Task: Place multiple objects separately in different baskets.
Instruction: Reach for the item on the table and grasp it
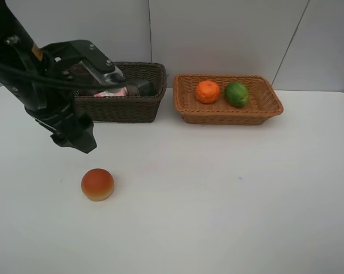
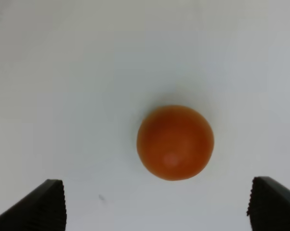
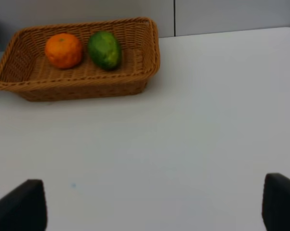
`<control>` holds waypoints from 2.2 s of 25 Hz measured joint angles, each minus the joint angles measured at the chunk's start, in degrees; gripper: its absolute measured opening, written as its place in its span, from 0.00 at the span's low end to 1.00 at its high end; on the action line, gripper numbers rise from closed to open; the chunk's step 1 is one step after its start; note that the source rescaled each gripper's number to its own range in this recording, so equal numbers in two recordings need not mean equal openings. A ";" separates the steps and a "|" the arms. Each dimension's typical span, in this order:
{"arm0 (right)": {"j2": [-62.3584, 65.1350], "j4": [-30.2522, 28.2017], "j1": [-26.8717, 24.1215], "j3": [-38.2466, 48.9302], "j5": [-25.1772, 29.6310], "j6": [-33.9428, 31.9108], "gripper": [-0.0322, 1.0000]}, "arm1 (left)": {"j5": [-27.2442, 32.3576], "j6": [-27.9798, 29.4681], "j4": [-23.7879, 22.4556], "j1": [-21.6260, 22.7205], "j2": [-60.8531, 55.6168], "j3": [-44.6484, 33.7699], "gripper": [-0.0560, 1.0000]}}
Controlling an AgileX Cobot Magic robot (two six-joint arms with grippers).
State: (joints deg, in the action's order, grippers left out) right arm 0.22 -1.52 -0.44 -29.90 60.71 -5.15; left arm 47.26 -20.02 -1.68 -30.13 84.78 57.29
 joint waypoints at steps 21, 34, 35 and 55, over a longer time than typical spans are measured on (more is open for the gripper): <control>0.00 0.00 0.00 0.00 0.00 0.05 0.96 | 1.24 -3.18 -1.69 -1.39 14.06 0.18 0.98; 0.00 0.00 0.00 0.00 0.00 0.05 0.96 | -1.03 -13.65 -2.04 -1.39 15.29 0.18 0.98; 0.00 0.00 0.00 0.00 0.00 0.05 0.96 | -1.27 -14.55 -2.04 -1.39 15.29 0.18 0.98; 0.00 0.00 0.00 0.00 0.00 0.05 0.96 | -3.77 -21.30 -1.44 -1.39 20.18 -0.75 0.98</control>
State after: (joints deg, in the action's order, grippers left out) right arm 0.22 -1.52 -0.44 -29.90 60.71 -5.09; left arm 43.49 -41.32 -3.12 -31.53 104.96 56.54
